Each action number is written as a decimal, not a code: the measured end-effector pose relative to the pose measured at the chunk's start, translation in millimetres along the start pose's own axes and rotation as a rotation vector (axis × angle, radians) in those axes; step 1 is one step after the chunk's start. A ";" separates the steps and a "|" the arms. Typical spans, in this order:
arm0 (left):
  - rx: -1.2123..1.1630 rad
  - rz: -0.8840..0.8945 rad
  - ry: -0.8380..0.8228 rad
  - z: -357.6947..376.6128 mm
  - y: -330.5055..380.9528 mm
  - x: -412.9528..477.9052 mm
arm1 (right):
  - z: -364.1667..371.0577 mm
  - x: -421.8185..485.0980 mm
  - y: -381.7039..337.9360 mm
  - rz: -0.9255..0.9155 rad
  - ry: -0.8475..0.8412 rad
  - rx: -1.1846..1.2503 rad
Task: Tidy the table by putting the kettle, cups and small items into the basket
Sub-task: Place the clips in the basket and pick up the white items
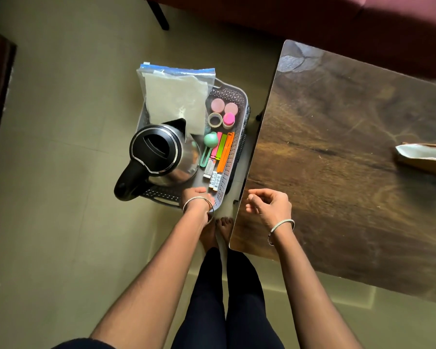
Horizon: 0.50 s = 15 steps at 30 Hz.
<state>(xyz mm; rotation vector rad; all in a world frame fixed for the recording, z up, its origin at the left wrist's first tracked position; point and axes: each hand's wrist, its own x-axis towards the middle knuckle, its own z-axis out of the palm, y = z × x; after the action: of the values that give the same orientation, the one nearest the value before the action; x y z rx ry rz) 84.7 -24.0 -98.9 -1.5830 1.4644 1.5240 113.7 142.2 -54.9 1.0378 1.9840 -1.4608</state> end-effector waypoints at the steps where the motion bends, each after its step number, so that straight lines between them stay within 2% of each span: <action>1: 0.029 0.046 0.013 -1.3 -1.3 -6.2 | -0.6 -2.6 -1.6 0.003 0.006 0.007; 3: 0.114 0.139 -0.017 -3.0 -5.5 -24.9 | -4.5 -10.5 -6.1 0.007 0.022 0.012; 9: 0.155 0.276 -0.157 1.8 -19.2 -80.9 | -23.0 -43.3 -13.2 -0.019 0.039 0.012; 15: 0.348 0.413 -0.194 26.2 -37.8 -128.8 | -61.6 -64.6 -2.4 -0.019 0.055 0.076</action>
<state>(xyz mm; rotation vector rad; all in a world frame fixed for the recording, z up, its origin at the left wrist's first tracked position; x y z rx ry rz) 134.9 55.3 0.6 -0.9444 1.8975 1.4789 155.1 180.6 14.2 1.1055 1.9951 -1.5432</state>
